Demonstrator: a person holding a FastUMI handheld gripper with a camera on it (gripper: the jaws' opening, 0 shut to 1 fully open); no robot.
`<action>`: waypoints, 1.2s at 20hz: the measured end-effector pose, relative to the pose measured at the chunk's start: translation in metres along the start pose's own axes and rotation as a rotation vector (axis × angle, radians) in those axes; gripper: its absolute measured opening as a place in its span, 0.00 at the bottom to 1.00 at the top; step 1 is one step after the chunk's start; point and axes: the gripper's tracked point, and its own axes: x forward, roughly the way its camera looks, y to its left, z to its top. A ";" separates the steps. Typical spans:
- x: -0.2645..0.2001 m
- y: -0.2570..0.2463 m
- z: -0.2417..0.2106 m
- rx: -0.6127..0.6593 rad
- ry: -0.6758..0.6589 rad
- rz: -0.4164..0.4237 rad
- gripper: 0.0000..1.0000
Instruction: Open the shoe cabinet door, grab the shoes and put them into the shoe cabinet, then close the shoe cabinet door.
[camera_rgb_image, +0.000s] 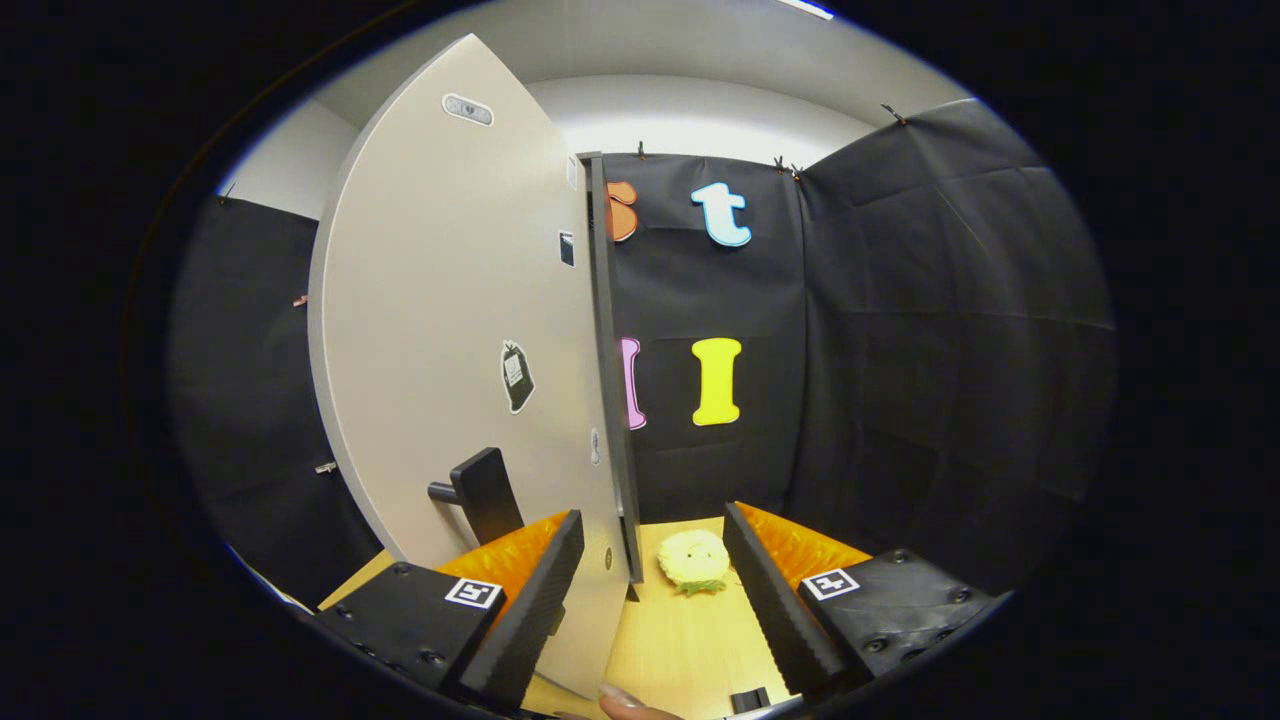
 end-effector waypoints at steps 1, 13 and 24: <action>0.002 0.005 -0.001 0.002 0.000 0.003 0.93; 0.025 0.130 0.010 0.030 -0.076 0.083 0.93; 0.046 0.195 0.011 0.020 -0.105 0.115 0.97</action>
